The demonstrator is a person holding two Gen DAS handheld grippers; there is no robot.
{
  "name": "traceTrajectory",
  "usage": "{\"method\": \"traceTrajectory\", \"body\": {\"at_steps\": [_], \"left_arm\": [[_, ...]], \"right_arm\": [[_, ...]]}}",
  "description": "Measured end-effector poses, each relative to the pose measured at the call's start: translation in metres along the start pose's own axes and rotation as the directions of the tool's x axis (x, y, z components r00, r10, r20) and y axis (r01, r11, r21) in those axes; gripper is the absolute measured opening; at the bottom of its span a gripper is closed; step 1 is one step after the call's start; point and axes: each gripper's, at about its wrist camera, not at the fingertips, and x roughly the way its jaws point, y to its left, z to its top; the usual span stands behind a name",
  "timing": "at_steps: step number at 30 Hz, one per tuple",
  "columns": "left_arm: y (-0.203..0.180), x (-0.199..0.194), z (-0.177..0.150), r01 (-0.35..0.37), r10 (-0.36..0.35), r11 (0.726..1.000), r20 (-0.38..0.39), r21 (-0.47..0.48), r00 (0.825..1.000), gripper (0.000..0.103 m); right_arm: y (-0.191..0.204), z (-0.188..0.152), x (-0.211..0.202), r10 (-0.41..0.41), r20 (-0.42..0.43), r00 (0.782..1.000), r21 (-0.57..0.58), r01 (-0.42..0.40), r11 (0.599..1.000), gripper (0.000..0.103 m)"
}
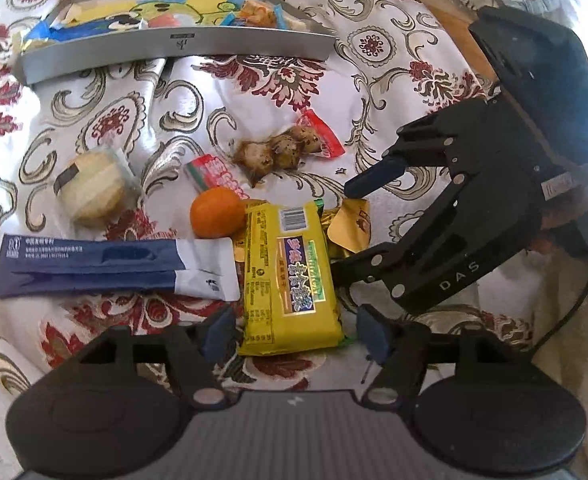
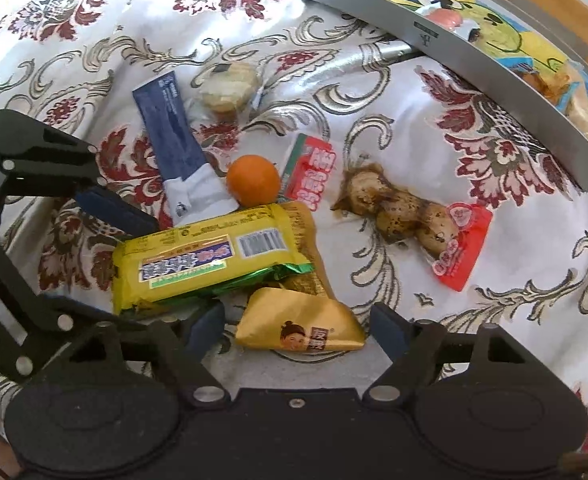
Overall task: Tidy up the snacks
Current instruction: 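Grasp the yellow wafer bar with the left tool while the right tool grasps the gold pouch, then lift the yellow wafer bar with the left tool while the right tool lifts the gold pouch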
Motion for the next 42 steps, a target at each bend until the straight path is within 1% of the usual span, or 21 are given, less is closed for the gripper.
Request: {"method": "traceTrajectory", "body": {"at_steps": [5,7,8,10,11,14,17,20,22,25,30,38,39,42], "left_arm": [[0.004,0.004,0.005,-0.006,0.006,1.0,0.016,0.011,1.0,0.072],[0.005,0.006,0.007,0.012,-0.012,1.0,0.015,0.009,1.0,0.071],[0.006,0.007,0.008,0.016,-0.017,1.0,0.015,0.015,1.0,0.069],[0.004,0.009,0.009,0.015,-0.015,0.999,0.014,0.032,1.0,0.062],[0.004,0.01,0.009,0.012,-0.012,0.999,0.013,0.041,1.0,0.057],[0.004,0.009,0.009,0.008,-0.009,0.999,0.012,0.045,1.0,0.055],[0.005,0.008,0.008,-0.011,0.01,1.0,0.015,0.022,1.0,0.053],[0.007,0.001,0.005,-0.052,0.053,0.997,0.011,-0.048,0.999,0.052],[0.008,-0.003,0.002,-0.108,0.108,0.987,-0.007,-0.121,0.994,0.052],[0.005,-0.009,-0.005,-0.142,0.142,0.975,-0.01,-0.173,0.99,0.052],[-0.002,-0.009,-0.009,-0.181,0.181,0.973,-0.009,-0.146,0.983,0.052],[0.0,-0.003,-0.006,-0.166,0.167,0.977,-0.004,-0.134,0.986,0.054],[0.0,-0.002,-0.006,-0.166,0.167,0.978,-0.004,-0.131,0.986,0.054],[0.0,0.0,-0.006,-0.167,0.168,0.979,-0.004,-0.119,0.986,0.055]], "right_arm": [[-0.002,0.002,0.005,-0.012,0.002,1.0,-0.003,0.012,1.0,0.084],[-0.002,0.002,0.005,-0.015,0.005,1.0,-0.003,0.015,1.0,0.084],[-0.003,0.002,0.005,-0.02,0.007,1.0,-0.002,0.02,1.0,0.084],[-0.004,0.002,0.006,-0.023,0.008,1.0,0.002,0.023,1.0,0.084],[-0.005,0.002,0.006,-0.024,0.008,1.0,0.004,0.024,1.0,0.085],[-0.007,0.002,0.006,-0.04,0.01,0.999,0.015,0.04,0.999,0.085],[-0.007,0.002,0.005,-0.043,0.009,0.999,0.016,0.043,0.999,0.083],[-0.004,0.002,0.004,-0.049,0.014,0.999,-0.001,0.049,0.999,0.081],[-0.002,0.002,0.003,-0.054,0.017,0.998,-0.013,0.054,0.998,0.08],[0.002,0.003,0.004,-0.064,0.025,0.998,-0.035,0.065,0.997,0.08],[0.005,0.004,0.006,-0.063,0.039,0.997,-0.048,0.065,0.997,0.079],[0.002,0.006,0.014,-0.037,0.042,0.998,-0.024,0.038,0.999,0.079],[0.002,0.006,0.015,-0.035,0.044,0.998,-0.023,0.036,0.999,0.078],[0.004,0.006,0.014,-0.017,0.052,0.999,-0.023,0.018,1.0,0.071]]}}
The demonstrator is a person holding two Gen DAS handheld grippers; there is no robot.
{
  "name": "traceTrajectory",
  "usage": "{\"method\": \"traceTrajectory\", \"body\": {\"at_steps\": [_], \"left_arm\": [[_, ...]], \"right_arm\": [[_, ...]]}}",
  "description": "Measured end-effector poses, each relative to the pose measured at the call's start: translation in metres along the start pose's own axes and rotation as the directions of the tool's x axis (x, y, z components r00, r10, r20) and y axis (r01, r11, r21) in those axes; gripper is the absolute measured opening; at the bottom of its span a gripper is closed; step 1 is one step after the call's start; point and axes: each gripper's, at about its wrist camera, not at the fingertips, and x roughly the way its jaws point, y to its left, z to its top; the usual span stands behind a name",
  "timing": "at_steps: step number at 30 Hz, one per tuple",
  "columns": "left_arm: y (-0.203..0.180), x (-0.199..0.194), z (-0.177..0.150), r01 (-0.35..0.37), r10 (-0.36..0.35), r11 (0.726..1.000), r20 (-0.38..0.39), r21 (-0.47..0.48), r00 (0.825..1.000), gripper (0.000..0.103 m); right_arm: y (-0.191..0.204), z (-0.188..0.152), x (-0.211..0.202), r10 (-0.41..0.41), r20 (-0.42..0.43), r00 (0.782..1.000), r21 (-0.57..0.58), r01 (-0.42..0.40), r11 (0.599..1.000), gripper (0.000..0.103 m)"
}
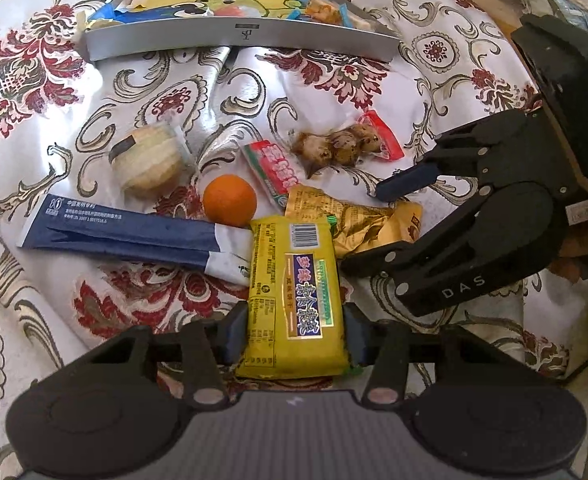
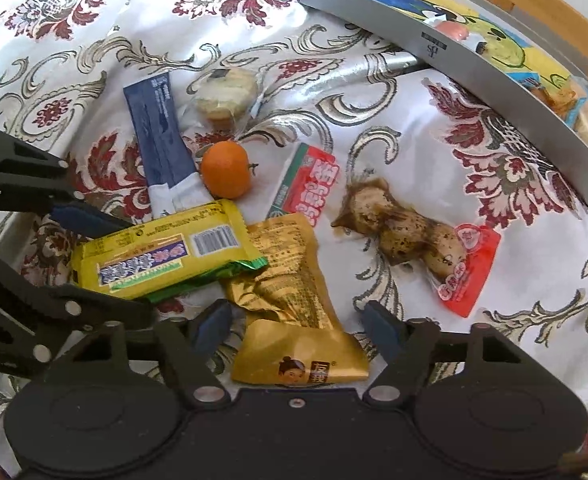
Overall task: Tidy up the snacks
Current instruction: 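Lift the yellow wafer bar with the left tool while the right tool lifts the gold pouch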
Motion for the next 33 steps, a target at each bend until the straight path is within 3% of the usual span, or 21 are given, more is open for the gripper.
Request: {"method": "traceTrajectory", "body": {"at_steps": [5,12,18,28,33], "left_arm": [[0.0,0.001,0.0,0.0,0.0,1.0,0.002,0.005,1.0,0.055],[0.001,0.0,-0.001,-0.007,0.007,1.0,0.015,-0.003,1.0,0.052],[0.001,-0.004,-0.003,-0.012,0.012,1.0,0.023,-0.016,1.0,0.052],[-0.004,-0.021,-0.008,-0.058,0.061,0.997,0.074,-0.045,0.995,0.052],[-0.007,-0.029,-0.012,-0.095,0.1,0.994,0.108,-0.057,0.989,0.052]], "right_arm": [[0.006,0.0,-0.003,0.02,0.011,1.0,-0.02,-0.019,1.0,0.053],[0.012,0.0,-0.003,-0.001,0.016,1.0,-0.053,0.002,0.999,0.05],[0.034,-0.004,-0.009,-0.091,0.055,0.994,-0.185,0.099,0.978,0.049],[0.045,-0.008,-0.015,-0.189,0.109,0.976,-0.269,0.212,0.94,0.048],[0.061,-0.012,-0.014,-0.282,0.157,0.947,-0.372,0.321,0.871,0.046]]}}
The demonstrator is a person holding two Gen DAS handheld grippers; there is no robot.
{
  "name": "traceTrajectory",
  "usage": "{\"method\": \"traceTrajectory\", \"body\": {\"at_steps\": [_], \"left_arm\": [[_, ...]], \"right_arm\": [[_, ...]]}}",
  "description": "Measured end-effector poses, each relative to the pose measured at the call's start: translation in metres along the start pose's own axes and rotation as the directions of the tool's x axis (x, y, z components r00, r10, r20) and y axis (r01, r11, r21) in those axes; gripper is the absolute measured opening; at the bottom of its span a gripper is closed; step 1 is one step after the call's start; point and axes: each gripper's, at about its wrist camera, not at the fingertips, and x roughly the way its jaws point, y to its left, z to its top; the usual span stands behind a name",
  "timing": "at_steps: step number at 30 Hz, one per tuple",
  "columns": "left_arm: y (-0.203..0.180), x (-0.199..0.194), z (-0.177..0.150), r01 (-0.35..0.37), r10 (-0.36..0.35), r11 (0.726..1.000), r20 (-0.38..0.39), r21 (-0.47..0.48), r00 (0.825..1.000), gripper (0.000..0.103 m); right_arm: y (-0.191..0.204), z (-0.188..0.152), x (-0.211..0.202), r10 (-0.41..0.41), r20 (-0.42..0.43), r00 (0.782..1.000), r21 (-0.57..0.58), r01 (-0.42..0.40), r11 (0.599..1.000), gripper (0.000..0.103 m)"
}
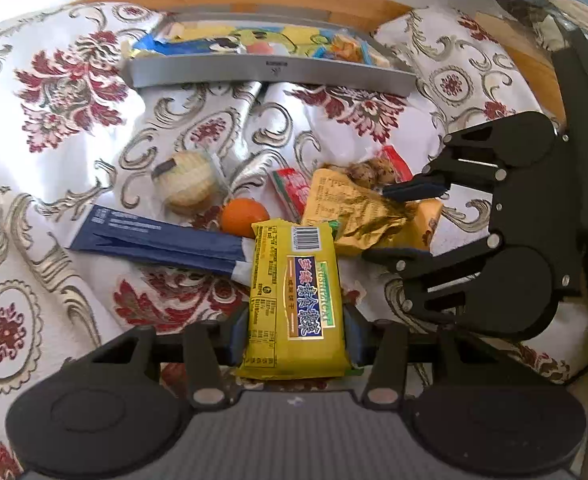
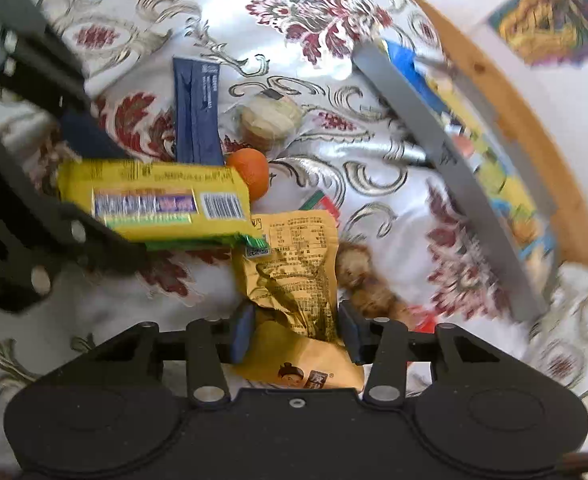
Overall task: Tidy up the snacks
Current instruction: 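Lift the yellow wafer bar with the left tool while the right tool lifts the gold pouch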
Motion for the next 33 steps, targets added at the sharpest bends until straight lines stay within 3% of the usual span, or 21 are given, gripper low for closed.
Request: {"method": "traceTrajectory", "body": {"at_steps": [6,18,25,33], "left_arm": [[0.005,-0.013,-0.003,-0.026,0.029,0.998,0.067,-0.052,0.997,0.052],[0.008,-0.022,0.037,-0.072,0.093,0.992,0.203,-0.108,0.975,0.052],[0.018,-0.017,0.08,-0.113,0.148,0.982,0.246,-0.15,0.958,0.052],[0.035,0.005,0.136,-0.143,0.2,0.965,0.27,-0.219,0.942,0.052]], "right_arm": [[0.003,0.001,-0.006,-0.079,0.036,0.996,-0.04,0.08,0.996,0.046],[-0.03,0.006,-0.02,-0.2,0.131,0.971,0.144,0.181,0.973,0.047],[-0.069,0.006,-0.021,-0.283,0.186,0.941,0.345,0.207,0.915,0.047],[-0.115,0.009,-0.012,-0.376,0.257,0.89,0.549,0.186,0.815,0.047]]}}
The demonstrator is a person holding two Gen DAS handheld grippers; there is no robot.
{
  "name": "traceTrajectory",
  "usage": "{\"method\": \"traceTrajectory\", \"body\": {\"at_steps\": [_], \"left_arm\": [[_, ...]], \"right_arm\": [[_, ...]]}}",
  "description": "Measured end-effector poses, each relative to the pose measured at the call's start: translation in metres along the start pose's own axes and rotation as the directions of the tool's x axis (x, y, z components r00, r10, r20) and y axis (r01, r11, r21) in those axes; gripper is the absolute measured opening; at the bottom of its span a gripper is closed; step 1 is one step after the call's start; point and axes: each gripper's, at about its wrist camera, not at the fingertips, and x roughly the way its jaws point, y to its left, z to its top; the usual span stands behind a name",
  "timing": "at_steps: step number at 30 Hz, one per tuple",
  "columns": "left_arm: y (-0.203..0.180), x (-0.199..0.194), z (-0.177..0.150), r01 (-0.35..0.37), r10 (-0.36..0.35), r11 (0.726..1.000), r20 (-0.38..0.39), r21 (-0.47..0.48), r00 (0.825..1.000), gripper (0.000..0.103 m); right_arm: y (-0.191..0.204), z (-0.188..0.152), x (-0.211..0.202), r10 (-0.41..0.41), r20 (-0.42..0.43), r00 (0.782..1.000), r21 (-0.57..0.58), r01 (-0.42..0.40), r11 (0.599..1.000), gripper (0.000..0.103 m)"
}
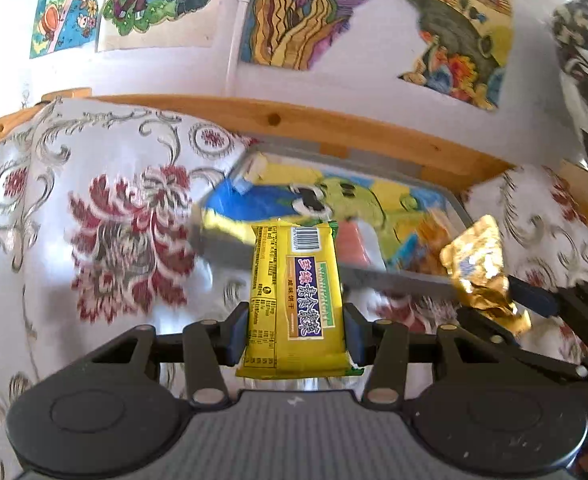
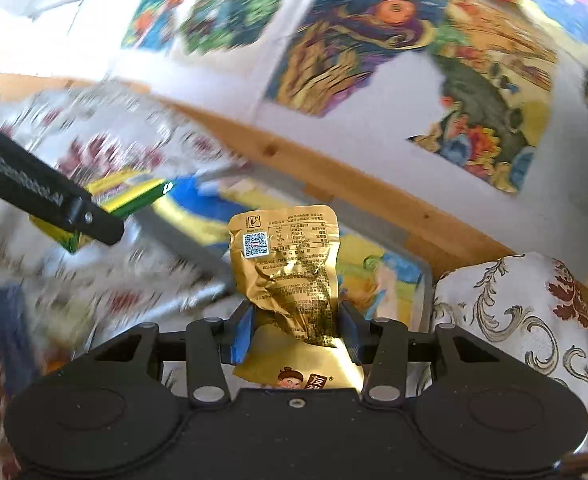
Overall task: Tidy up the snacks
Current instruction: 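Lift the yellow wafer bar with the left tool while the right tool lifts the gold pouch, then lower the wafer bar into the tray with the left tool while the right tool lowers the gold pouch there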
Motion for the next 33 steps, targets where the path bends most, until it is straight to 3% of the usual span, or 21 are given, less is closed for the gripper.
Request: {"method": "traceTrajectory", "body": {"at_steps": [6,11,23,33], "left_arm": [[-0.007,0.034,0.036,-0.039,0.039,0.999,0.023,-0.001,0.999,0.052],[-0.015,0.068,0.06,-0.085,0.085,0.996,0.046,-0.004,0.995,0.052],[-0.025,0.136,0.077,-0.132,0.132,0.991,0.003,0.018,0.991,0.052],[-0.03,0.164,0.069,-0.135,0.14,0.988,-0.066,0.077,0.988,0.052]], "right_arm": [[-0.021,0.016,0.031,-0.054,0.075,0.996,0.14,0.043,0.989,0.047],[-0.033,0.031,0.061,-0.093,0.131,0.987,0.185,0.068,0.98,0.047],[-0.055,0.027,0.122,-0.094,0.059,0.994,0.304,0.071,0.95,0.047],[-0.048,0.016,0.147,-0.016,-0.049,0.999,0.312,0.031,0.949,0.047]]}}
